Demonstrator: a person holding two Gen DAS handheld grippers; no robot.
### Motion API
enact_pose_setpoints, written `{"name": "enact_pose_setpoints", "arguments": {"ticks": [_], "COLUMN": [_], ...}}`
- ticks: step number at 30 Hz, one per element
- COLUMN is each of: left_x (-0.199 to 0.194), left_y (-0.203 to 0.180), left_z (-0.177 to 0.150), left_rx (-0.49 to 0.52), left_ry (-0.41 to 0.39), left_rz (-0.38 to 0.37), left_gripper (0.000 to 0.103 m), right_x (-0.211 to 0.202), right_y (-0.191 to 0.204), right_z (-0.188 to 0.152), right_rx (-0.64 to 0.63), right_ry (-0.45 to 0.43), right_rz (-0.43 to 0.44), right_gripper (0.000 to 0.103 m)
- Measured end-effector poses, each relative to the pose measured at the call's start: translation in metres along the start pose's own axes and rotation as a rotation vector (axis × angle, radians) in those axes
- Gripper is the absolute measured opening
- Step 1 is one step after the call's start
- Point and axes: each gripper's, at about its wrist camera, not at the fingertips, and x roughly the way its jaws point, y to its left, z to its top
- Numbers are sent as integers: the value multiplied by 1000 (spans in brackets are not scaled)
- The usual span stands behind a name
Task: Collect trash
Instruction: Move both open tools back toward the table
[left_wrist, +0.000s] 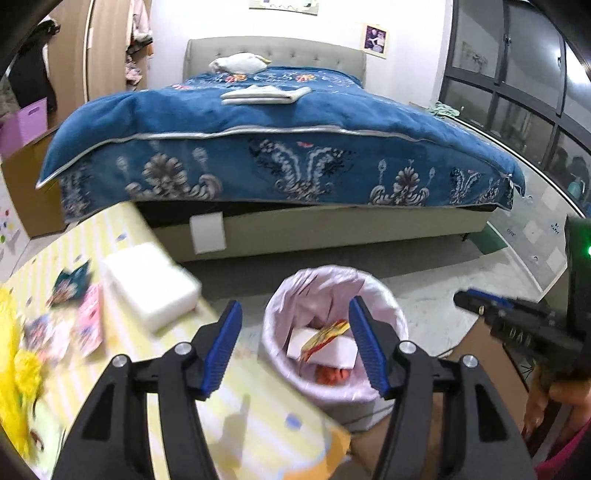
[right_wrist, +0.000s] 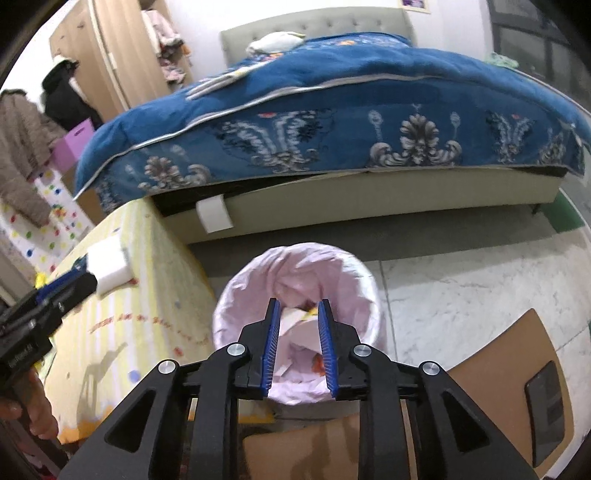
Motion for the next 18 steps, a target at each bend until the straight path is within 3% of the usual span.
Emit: {"name": "enact_pose_setpoints", "arguments": {"ticks": [10,18], "left_x": [-60,-98], "left_y": [40,83], "left_z": [-50,-77], "left_rx": [-70,-159], "left_ry": [-36,-50], "left_rz": [117,206], "left_gripper": [60,64], "right_x": [-26,-36], "right_y": [72,141], "right_z": [-15,-24], "right_rx": [-150,-295], "right_ry": [-28,-20], "right_rz": [90,170], "right_gripper": [25,40]}}
